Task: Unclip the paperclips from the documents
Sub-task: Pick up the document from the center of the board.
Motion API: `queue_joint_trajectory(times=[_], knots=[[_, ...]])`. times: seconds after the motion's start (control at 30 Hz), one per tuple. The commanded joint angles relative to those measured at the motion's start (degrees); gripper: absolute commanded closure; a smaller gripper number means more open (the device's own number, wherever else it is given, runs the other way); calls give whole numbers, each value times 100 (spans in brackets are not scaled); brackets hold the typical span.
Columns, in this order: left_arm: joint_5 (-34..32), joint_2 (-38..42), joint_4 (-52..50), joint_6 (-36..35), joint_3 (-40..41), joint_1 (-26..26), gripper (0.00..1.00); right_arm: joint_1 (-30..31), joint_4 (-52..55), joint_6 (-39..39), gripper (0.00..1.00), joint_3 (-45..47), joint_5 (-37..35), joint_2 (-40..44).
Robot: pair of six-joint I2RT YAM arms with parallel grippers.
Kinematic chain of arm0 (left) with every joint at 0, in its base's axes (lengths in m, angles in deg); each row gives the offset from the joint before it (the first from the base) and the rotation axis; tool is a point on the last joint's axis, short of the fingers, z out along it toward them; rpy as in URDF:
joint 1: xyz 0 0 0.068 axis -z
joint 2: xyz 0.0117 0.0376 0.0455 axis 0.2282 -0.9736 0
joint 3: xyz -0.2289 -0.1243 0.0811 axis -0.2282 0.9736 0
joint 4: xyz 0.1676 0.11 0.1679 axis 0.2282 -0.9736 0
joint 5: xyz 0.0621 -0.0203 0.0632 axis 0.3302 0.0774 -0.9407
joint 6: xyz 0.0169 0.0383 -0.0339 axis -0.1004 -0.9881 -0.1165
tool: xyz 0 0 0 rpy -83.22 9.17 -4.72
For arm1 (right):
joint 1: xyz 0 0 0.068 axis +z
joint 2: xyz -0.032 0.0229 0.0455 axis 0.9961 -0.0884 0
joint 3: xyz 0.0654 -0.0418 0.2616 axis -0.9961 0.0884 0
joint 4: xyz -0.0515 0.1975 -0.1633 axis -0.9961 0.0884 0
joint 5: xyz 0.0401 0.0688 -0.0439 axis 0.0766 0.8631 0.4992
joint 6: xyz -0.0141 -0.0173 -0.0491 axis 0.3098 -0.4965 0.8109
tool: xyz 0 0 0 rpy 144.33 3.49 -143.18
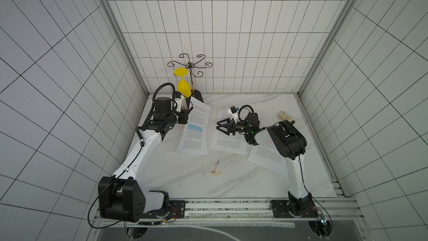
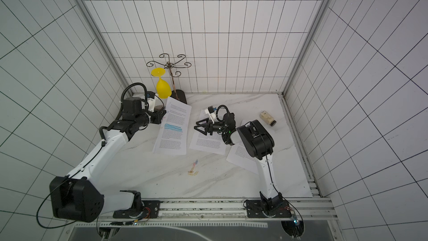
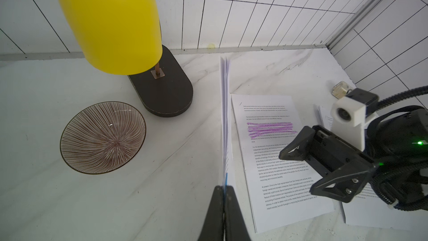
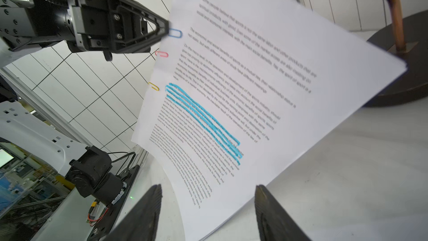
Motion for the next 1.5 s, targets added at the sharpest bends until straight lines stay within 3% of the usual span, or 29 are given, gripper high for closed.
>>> queue_joint_trajectory(times=[0.0,0.2,0.6,1.13,1.47], knots=[[137,159,236,-46,81,39,100,-58,-752,-282,33,-835,299,-201],[292,168,294,7,178,99,100,-30,-1399,-858,30,-1205,197,-627],[428,80,340,65,117,244,100,112,-1345,-816,18,-1629,80,-1132],[634,307,338,251,231,356,100,91,-1325,-874,17,-2071,-80,-1530],[696,281,396,298,262,396,100,113,-1845,-1276,16,-2204,-197,-1710]])
